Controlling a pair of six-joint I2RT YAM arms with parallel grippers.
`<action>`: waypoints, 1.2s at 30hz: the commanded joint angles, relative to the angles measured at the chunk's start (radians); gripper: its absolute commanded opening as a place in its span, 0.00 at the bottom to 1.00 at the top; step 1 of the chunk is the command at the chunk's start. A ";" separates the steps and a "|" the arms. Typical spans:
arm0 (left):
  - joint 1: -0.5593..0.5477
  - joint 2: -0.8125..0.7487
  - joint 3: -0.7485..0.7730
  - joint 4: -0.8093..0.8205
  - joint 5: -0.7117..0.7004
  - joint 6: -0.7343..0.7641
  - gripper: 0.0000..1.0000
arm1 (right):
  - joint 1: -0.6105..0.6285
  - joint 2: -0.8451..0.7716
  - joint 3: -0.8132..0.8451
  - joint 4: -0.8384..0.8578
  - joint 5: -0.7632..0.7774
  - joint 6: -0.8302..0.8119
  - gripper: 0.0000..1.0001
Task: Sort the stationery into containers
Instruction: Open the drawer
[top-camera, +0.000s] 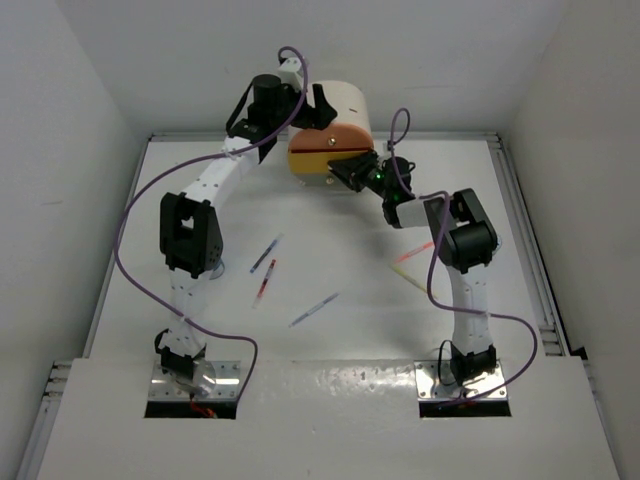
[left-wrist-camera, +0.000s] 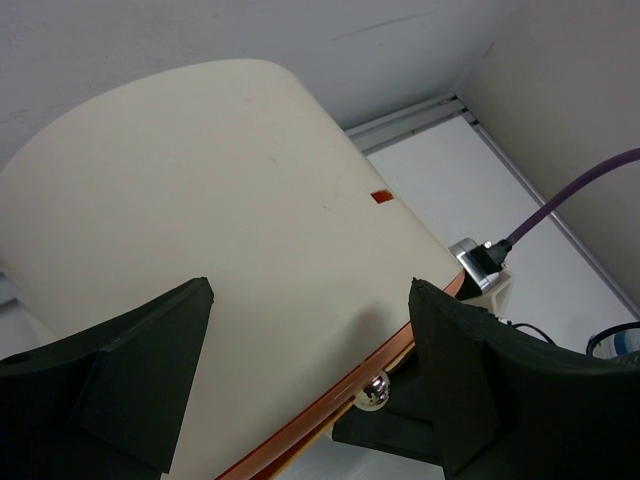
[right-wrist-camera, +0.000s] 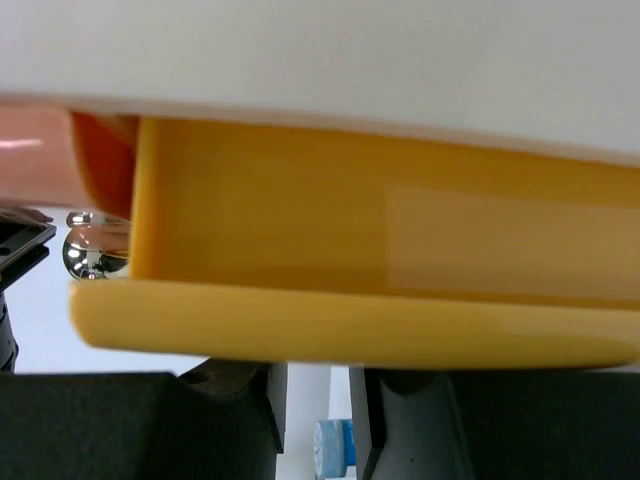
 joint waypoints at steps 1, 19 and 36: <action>-0.020 -0.003 -0.008 -0.055 0.012 -0.013 0.86 | 0.015 -0.071 -0.010 0.050 -0.076 0.019 0.00; -0.028 -0.023 0.004 -0.058 0.004 -0.017 0.86 | 0.052 -0.204 -0.188 0.123 -0.118 0.011 0.00; -0.034 -0.028 -0.001 -0.063 0.004 -0.014 0.86 | 0.082 -0.259 -0.292 0.145 -0.122 0.022 0.01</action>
